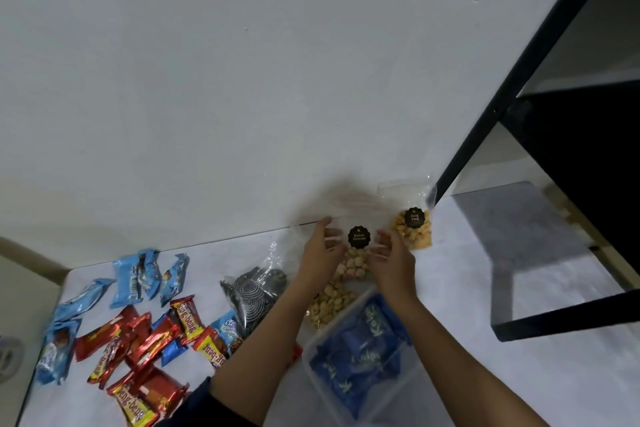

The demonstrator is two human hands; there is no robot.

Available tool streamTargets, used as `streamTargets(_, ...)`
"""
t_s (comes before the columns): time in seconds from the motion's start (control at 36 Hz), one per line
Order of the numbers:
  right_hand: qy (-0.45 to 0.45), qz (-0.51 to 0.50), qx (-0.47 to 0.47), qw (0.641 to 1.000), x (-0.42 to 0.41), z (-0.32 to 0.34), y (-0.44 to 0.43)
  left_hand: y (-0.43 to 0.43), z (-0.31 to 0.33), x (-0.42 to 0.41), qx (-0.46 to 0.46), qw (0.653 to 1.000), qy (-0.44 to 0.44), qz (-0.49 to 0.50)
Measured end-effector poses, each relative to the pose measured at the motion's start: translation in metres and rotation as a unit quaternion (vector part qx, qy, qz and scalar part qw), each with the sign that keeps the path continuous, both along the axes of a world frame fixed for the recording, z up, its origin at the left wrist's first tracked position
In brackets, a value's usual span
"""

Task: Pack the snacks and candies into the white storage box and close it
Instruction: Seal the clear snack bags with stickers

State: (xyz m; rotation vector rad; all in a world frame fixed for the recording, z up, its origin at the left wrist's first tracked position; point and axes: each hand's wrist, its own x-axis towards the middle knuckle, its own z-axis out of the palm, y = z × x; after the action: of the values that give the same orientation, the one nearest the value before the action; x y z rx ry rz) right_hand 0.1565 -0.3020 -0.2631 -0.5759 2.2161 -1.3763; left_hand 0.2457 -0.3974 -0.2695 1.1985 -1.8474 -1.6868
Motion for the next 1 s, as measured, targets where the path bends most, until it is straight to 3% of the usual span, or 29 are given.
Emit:
streamTargets(0.33,0.022,0.01,-0.121,0.992,0.024,0.041,-0.005,0.005,0.051,0.039,-0.064,0.987,0.138,0.043)
streamTargets(0.44,0.016,0.015,-0.175,0.984,0.038,0.064,-0.001,0.009,0.076,0.06,-0.041,0.978,0.2,0.04)
streamTargets(0.64,0.023,0.084,-0.181,0.98,0.072,0.099,0.032,0.031,0.106,0.11,-0.079,0.975,0.206,0.026)
streamTargets(1.0,0.043,0.252,-0.168,0.952,0.15,0.107,0.106,0.128,0.103,0.22,-0.084,0.969,0.19,0.136)
